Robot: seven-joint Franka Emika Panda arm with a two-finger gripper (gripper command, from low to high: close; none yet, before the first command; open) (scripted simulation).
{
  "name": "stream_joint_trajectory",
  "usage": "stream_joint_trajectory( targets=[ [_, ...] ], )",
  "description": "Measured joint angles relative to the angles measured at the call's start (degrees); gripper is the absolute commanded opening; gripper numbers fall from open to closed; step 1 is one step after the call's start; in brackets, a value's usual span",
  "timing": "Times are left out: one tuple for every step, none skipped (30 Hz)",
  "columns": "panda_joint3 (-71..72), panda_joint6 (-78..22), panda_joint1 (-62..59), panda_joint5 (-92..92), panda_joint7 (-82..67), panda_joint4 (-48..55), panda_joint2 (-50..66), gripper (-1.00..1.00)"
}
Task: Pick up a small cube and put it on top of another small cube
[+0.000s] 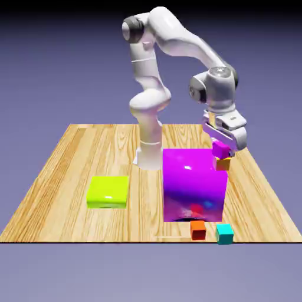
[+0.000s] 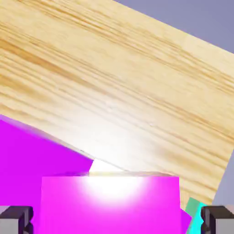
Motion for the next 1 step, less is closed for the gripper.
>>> stream_joint_trajectory(
  targets=[
    [0.12,-2.49,-0.18,-0.66,0.57,1.47,-1.14,1.00]
  ],
)
